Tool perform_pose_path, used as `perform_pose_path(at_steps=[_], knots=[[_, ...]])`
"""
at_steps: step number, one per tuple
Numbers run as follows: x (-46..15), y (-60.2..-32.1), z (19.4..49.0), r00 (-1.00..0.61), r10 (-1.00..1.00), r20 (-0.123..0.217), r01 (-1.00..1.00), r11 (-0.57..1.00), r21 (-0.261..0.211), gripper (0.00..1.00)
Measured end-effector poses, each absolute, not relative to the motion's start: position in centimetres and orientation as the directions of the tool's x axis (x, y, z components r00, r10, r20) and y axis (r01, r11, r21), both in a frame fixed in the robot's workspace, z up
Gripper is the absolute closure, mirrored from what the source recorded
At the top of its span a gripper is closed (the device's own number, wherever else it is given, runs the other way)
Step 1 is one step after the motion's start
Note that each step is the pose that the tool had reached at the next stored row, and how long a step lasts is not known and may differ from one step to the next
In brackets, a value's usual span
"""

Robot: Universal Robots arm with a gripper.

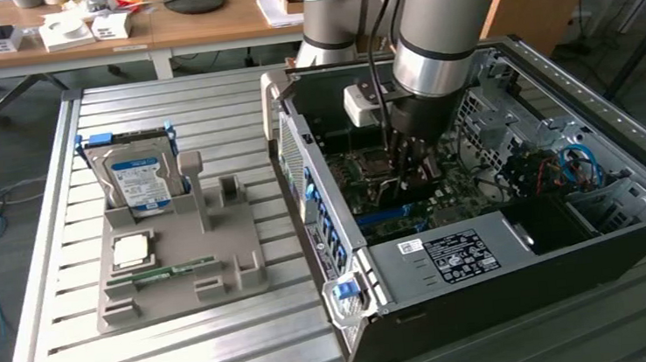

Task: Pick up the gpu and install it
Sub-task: 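Insert the gpu into the slot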

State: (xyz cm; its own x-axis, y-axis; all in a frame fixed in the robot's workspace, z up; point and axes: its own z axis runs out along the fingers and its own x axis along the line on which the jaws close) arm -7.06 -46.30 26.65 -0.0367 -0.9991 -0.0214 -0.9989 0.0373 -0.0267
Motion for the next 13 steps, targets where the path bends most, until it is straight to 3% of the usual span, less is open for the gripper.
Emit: perform_pose_path(at_steps=[13], knots=[[-7.33,-46.30,26.25,-0.037,-0.999,-0.021,-0.999,0.037,-0.027,0.74]])
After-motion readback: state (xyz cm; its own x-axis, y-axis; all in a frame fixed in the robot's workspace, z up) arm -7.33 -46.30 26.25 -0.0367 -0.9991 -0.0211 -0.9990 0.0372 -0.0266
